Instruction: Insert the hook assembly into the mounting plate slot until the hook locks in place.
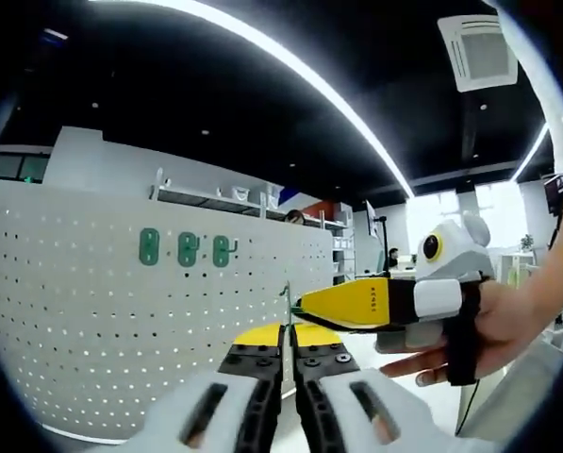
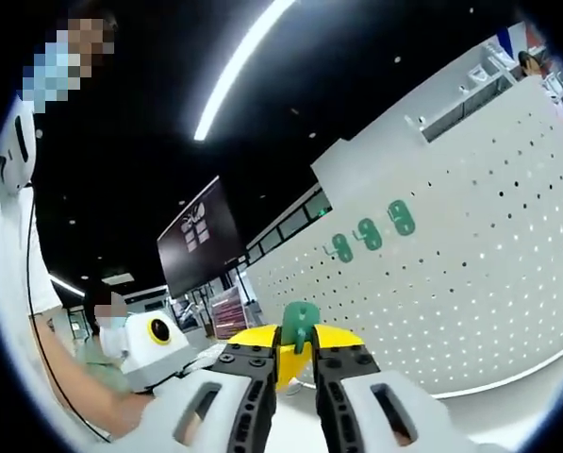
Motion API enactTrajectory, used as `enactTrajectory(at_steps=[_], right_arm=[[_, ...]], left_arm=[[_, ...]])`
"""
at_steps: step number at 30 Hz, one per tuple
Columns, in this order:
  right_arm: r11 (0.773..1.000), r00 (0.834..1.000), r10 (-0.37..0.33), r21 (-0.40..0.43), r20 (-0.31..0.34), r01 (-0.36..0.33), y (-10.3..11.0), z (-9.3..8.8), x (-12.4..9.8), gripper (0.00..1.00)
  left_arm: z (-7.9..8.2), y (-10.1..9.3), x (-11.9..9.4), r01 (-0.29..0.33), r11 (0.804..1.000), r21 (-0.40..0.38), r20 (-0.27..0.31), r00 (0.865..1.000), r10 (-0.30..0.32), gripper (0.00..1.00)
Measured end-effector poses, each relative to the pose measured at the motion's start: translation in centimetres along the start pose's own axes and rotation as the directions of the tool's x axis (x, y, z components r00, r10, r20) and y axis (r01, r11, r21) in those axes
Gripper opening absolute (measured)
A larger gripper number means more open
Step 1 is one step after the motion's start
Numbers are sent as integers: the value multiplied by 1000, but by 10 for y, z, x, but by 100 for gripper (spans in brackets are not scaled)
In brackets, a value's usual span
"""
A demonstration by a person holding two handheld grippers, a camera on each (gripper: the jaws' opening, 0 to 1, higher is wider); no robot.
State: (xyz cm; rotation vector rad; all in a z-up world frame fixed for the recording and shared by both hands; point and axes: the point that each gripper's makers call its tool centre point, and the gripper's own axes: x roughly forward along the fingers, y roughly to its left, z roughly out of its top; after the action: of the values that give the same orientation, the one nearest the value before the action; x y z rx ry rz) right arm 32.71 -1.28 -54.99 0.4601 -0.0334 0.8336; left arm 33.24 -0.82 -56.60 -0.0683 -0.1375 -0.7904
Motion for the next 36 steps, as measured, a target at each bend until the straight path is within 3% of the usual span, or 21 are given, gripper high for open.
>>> enactTrajectory(at_steps=[8,25,27,30,33,36], right_arm=[[1000,1000,-16,-24,-7,16,-1,-2,1,2],[999,1000,-23,-28,-10,23,-1,-2,-1,1],[999,1000,-24,-24,-3,24,-2,-1,-1,1],[1000,1000,-22,-21,3,22,-2,2,-1,1],[1000,1000,-23,-14,8,23,-3,3,-1,1],[1000,1000,-23,-7,4,23,-4,2,-1,1]], left_arm=[[1,0,0,0,1000,5,4,1000,0,2],[-1,-1,0,11,1000,-9,-15,1000,-11,4],[-6,0,0,13,1000,-13,-49,999,-13,9],[-15,3,1,-4,999,-45,-94,996,0,32],[-18,3,-1,2,1000,-31,-112,994,-6,35],[-25,0,-1,15,1000,-7,-144,989,-16,44]])
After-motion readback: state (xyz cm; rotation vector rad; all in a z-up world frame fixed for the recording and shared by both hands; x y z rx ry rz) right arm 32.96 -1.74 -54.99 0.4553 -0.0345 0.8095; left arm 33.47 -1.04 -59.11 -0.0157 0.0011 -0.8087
